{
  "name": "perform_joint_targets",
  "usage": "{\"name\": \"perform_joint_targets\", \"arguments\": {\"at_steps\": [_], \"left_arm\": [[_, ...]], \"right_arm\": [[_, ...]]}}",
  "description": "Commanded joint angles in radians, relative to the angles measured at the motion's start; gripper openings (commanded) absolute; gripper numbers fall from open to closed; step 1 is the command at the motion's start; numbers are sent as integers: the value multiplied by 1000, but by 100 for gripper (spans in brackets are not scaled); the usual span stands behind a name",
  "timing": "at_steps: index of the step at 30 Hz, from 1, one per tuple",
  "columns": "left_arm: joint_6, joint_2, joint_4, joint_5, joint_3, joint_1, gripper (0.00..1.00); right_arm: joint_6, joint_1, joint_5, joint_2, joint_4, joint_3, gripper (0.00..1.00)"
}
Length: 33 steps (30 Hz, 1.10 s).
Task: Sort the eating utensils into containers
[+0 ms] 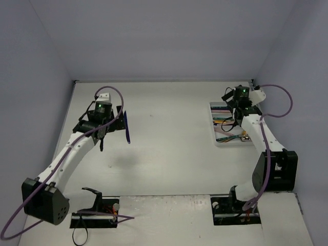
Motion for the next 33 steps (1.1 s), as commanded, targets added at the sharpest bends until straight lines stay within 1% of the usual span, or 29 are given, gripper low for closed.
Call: {"name": "perform_joint_targets", "arguments": {"at_steps": [1, 4, 6, 8, 13, 17, 18, 20, 22, 23, 26, 31, 33], "left_arm": [[-106, 144, -35, 29, 94, -45, 97], [-139, 249, -30, 67, 117, -48, 97], [-141, 319, -33, 81, 146, -47, 97], [-141, 385, -39, 102, 178, -39, 95], [-115, 522, -73, 123, 268, -16, 91], [-99, 628, -92, 130, 335, -3, 85], [-99, 649, -96, 129, 347, 4, 83], [-100, 692, -101, 139, 370, 11, 74], [-103, 721, -110, 142, 392, 16, 68], [-103, 735, -112, 135, 399, 17, 64], [-100, 767, -123, 131, 433, 19, 55], [-94, 803, -135, 123, 474, 19, 45], [-95, 815, -137, 122, 482, 19, 43]], "right_arm": [[-284, 18, -121, -143, 16, -18, 86], [-366, 19, -200, -213, 15, -55, 89], [-375, 21, -243, -258, 17, -99, 91], [-380, 45, -251, -284, 17, -137, 91], [-399, 81, -266, -281, 20, -203, 91], [-430, 98, -279, -282, 41, -245, 91], [-438, 98, -281, -280, 41, -259, 91], [-446, 99, -285, -278, 53, -272, 90], [-450, 100, -289, -275, 80, -287, 90], [-450, 99, -289, -274, 83, -290, 90], [-454, 98, -329, -265, 96, -293, 90], [-455, 100, -355, -248, 106, -296, 89], [-453, 98, -359, -248, 108, -298, 89]]}}
